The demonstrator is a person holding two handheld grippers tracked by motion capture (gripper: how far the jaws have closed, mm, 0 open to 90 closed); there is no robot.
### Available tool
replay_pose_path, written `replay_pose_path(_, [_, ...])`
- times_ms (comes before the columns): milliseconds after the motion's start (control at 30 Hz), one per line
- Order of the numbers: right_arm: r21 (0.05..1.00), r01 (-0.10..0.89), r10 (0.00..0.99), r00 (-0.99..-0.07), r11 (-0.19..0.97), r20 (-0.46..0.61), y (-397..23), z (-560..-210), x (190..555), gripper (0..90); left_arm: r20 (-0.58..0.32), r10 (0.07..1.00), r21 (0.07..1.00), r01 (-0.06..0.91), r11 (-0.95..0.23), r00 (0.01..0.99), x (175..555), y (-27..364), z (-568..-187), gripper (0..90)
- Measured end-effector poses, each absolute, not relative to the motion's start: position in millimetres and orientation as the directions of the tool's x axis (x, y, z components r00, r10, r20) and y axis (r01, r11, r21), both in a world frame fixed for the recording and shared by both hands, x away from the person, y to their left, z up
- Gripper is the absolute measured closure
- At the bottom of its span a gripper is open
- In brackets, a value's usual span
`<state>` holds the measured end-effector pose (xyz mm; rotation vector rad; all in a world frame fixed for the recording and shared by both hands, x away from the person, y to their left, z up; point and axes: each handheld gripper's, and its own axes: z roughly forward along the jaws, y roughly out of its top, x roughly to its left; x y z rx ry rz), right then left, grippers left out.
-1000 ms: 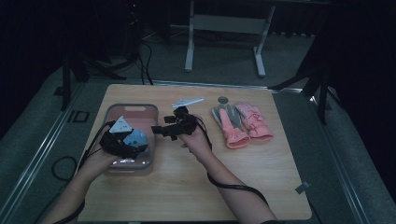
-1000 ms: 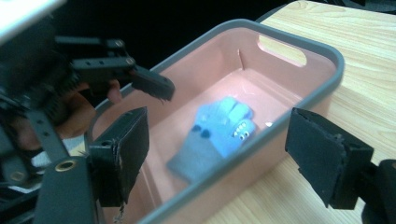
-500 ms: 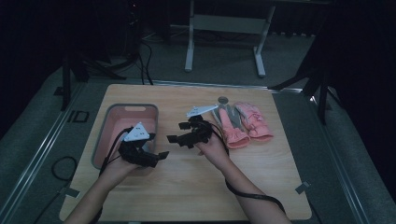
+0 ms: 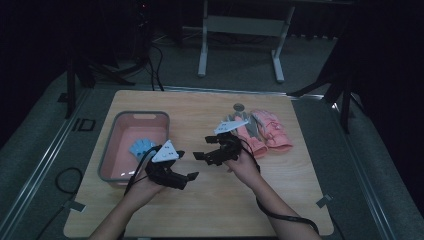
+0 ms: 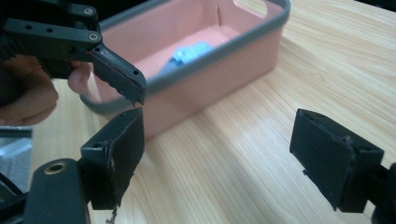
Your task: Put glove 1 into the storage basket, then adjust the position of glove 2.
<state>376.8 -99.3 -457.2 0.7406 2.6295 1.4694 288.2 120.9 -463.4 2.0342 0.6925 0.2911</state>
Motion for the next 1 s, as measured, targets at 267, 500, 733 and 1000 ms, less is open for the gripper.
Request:
replay_pose_path(267, [0.818,0.403,0.459,-0.866,0.41,0.197,-135,-461,372,13.2,-0.06,0.564,0.837,0.349,-0.422,0.824,280,96,-483,11.4])
replay_pose_path(500, [0.816,0.428,0.503,-0.84,0.389,0.201,-176,-468,373,12.3,-0.077,0.545,0.827,0.358,-0.433,0.835,275,82,-499,2.5])
replay_pose_path(733, [0.795,0.411,0.566,-0.818,0.446,0.106,-202,-476,375,30.0,-0.087,0.543,0.843,0.352,-0.408,0.836,272,71,-516,1.9])
replay_pose_path(1000, [0.779,0.473,0.664,-0.741,0.412,0.099,-234,-485,396,51.7,-0.064,0.58,0.852,0.347,-0.392,0.812,265,61,-531,0.8])
